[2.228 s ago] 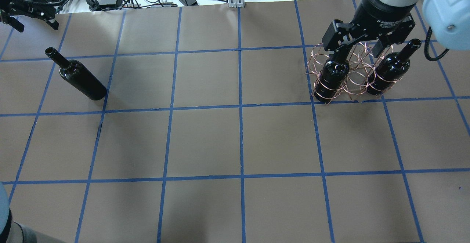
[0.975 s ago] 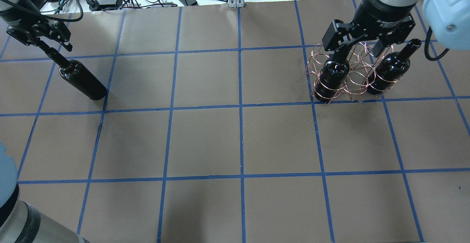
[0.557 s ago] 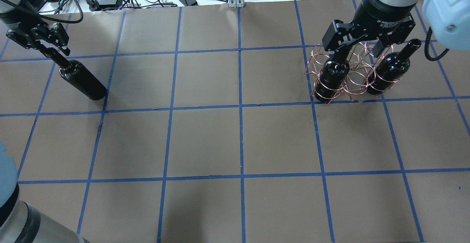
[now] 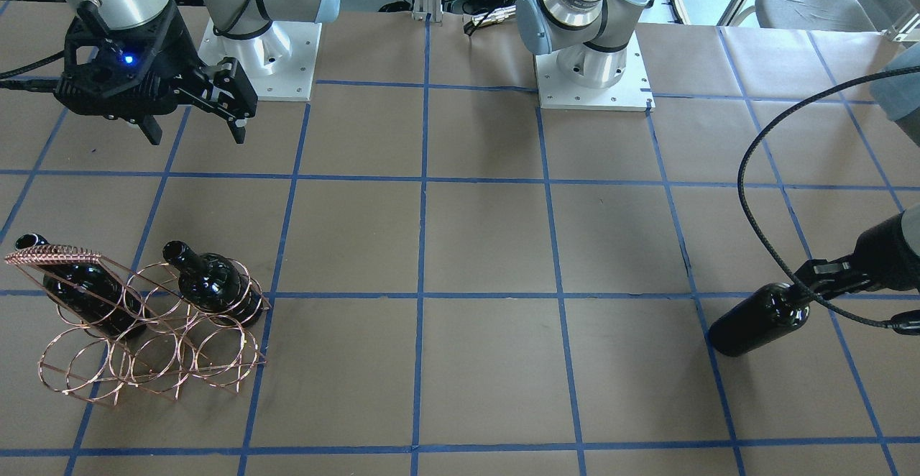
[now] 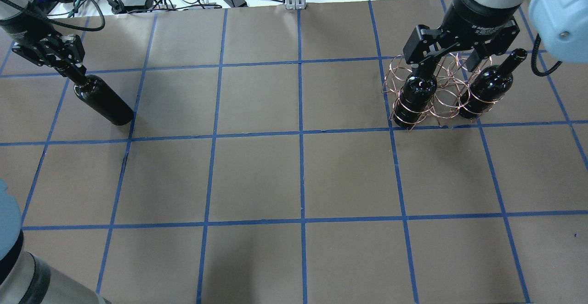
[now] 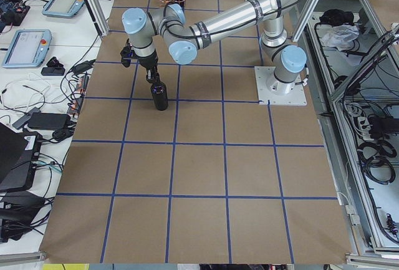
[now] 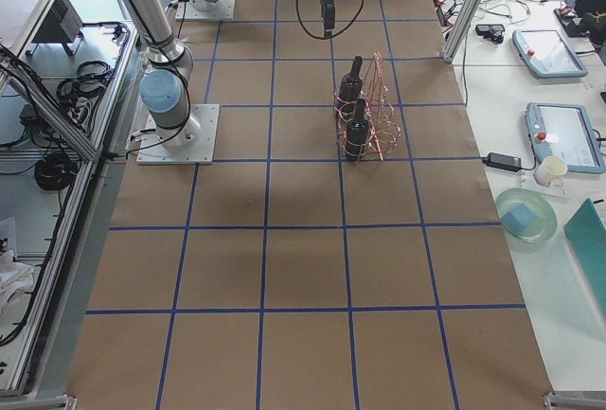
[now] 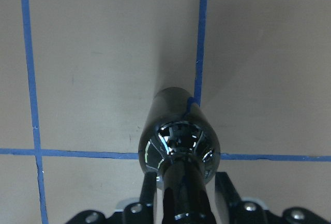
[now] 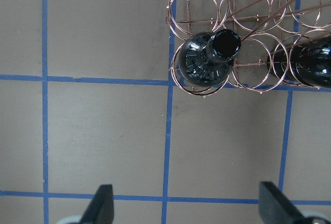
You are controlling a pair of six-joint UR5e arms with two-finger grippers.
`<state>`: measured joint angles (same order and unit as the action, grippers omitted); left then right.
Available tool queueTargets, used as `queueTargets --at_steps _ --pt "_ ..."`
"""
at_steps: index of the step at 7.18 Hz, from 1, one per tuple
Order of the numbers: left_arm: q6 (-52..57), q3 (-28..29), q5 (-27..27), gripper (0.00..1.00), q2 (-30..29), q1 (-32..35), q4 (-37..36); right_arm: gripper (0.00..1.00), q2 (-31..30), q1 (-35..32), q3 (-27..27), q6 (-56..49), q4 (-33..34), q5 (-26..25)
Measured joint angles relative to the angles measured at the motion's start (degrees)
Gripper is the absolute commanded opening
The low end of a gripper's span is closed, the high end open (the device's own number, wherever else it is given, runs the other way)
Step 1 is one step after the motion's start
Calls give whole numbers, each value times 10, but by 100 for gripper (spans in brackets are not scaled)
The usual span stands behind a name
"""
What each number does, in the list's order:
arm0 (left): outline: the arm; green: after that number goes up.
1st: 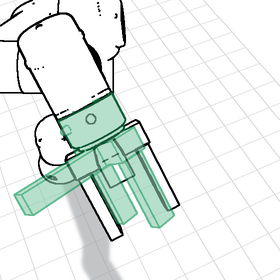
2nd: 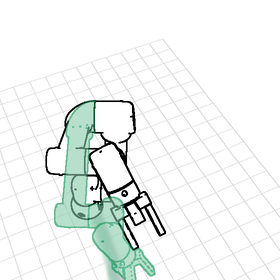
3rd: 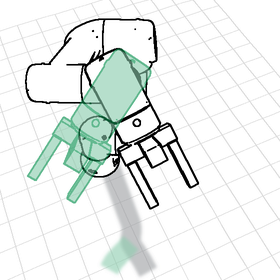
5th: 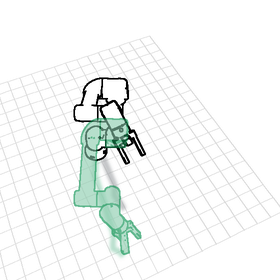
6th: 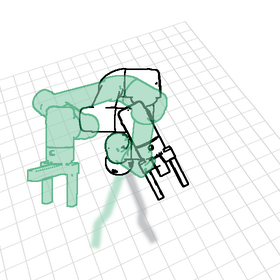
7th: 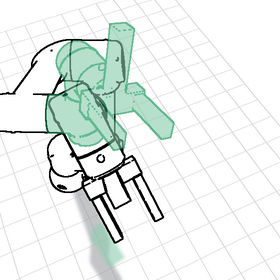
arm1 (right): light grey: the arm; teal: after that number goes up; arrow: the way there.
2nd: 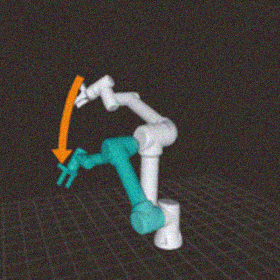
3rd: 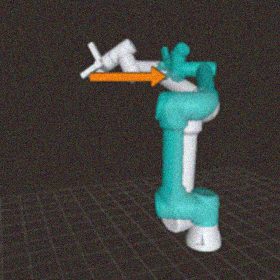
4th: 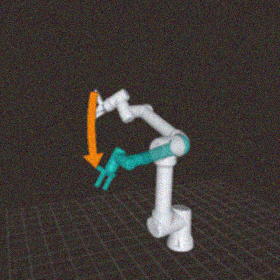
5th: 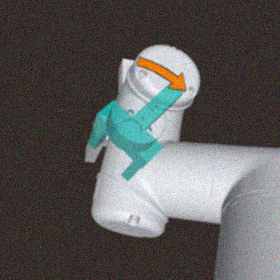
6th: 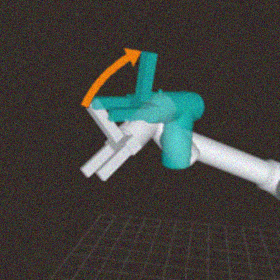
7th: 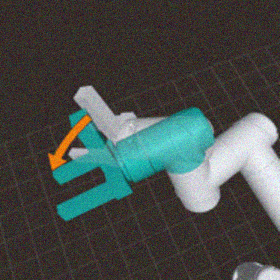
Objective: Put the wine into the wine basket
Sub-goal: 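Close the left gripper on the bottle neck and tilt the bottle upright, then carry the upright bottle with the left gripper toward the table center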
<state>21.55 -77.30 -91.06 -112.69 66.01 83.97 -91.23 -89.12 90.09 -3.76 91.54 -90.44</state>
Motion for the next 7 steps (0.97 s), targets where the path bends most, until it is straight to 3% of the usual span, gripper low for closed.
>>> queueTargets --at_steps 4,7 --pt "2 -1 1 0 4 1 3 100 0 0 0 0 0 0" --pt "-25 -1 5 0 47 38 15 100 0 0 0 0 0 0"
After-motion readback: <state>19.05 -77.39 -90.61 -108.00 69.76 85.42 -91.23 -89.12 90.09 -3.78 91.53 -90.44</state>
